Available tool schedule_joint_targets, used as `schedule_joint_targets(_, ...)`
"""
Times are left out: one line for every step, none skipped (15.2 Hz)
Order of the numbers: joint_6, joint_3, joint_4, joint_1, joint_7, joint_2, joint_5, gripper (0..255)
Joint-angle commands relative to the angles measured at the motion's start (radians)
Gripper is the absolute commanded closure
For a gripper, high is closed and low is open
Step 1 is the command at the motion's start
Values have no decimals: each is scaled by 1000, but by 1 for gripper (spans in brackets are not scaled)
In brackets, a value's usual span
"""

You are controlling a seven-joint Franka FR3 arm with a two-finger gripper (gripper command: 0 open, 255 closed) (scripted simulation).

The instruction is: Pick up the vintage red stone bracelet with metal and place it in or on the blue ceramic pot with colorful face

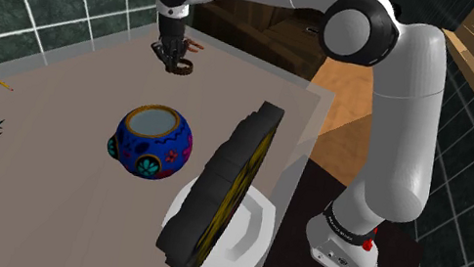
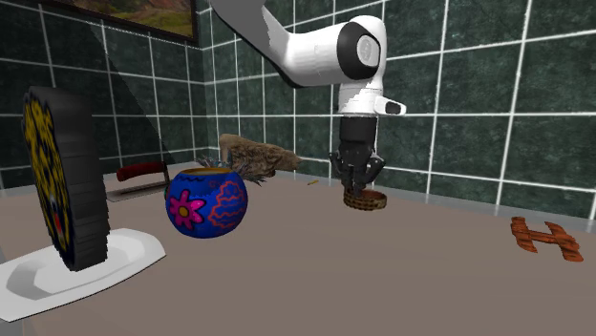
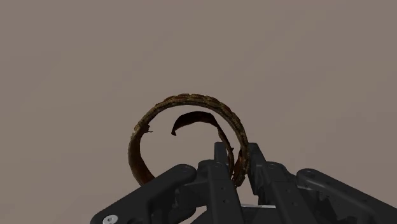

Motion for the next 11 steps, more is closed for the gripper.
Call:
schedule_joint_targets(-26,0,17,1,1,-8,0,255)
schedule_joint_targets(-38,0,28,1,1,-10,0,255)
schedule_joint_targets(-51,0,40,1,1,-11,0,255)
schedule_joint_targets(-64,0,52,1,2,-12,0,255)
schedule_joint_targets(-77,0,64,1,2,-13,0,255)
schedule_joint_targets(-90,1,77,1,2,-13,0,255)
schedule_joint_targets(-103,1,90,1,2,-13,0,255)
schedule_joint_targets(-117,1,103,1,2,-13,0,255)
schedule_joint_targets(-131,1,117,1,2,-13,0,255)
schedule_joint_targets(-145,1,132,1,2,-12,0,255)
schedule_joint_targets(-159,1,147,2,2,-11,0,255)
